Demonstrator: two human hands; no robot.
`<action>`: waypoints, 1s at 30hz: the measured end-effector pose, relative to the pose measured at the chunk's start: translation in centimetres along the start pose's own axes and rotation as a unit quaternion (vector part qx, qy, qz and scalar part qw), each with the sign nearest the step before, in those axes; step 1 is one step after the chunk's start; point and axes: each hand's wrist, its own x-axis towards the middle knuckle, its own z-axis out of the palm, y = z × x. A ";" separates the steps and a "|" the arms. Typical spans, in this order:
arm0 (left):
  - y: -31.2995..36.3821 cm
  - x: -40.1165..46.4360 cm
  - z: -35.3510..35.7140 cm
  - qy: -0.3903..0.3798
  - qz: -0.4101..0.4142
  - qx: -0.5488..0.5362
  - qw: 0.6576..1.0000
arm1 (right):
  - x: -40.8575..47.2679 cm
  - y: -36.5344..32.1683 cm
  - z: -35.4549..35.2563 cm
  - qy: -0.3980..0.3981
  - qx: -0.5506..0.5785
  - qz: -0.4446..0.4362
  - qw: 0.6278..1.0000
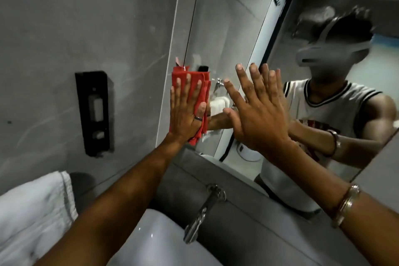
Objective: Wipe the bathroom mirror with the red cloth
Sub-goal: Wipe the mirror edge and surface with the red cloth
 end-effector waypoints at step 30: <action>25.1 -14.3 7.5 -0.025 -0.026 -0.031 0.999 | -17.7 11.9 -3.3 0.015 -0.063 0.117 0.991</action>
